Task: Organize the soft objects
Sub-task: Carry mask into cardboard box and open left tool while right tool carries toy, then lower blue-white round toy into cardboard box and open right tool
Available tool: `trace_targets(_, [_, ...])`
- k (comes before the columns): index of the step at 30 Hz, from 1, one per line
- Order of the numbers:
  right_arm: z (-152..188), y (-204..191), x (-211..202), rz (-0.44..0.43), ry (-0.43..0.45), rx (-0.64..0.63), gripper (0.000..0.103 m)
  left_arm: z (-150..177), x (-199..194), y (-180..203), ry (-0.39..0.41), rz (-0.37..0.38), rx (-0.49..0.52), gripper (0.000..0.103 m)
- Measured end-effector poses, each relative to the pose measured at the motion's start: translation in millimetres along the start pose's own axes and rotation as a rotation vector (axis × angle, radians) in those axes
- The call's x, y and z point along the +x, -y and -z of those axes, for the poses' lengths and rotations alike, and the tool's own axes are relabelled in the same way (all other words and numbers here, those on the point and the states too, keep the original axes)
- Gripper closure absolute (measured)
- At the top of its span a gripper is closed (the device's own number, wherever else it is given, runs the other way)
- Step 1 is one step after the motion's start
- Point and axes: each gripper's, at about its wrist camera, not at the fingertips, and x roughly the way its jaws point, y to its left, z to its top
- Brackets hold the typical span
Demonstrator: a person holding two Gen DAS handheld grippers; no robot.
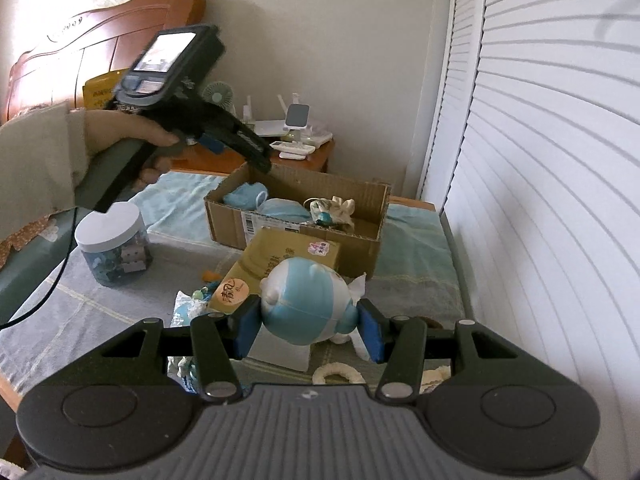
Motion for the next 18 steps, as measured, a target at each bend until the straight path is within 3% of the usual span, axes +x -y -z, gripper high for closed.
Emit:
trace_targets(3, [-2, 0, 1, -0.003, 0.001, -0.002, 0.046, 11, -21, -2, 0.031, 0.015, -0.005, 0.014])
trace_targets(9, [-10, 0, 12, -0.017, -0.003, -0.004, 0.046, 48, -71, -3, 0.063, 0.062, -0.054, 0.007])
trace_targets(13, [-20, 3, 27, -0.025, -0.011, 0.003, 0.046, 79, -98, 1, 0.071, 0.073, -0.085, 0.007])
trace_targets(18, [-39, 10, 51, -0.011, -0.02, 0.015, 0.046, 114, -120, 11, 0.086, 0.027, -0.085, 0.007])
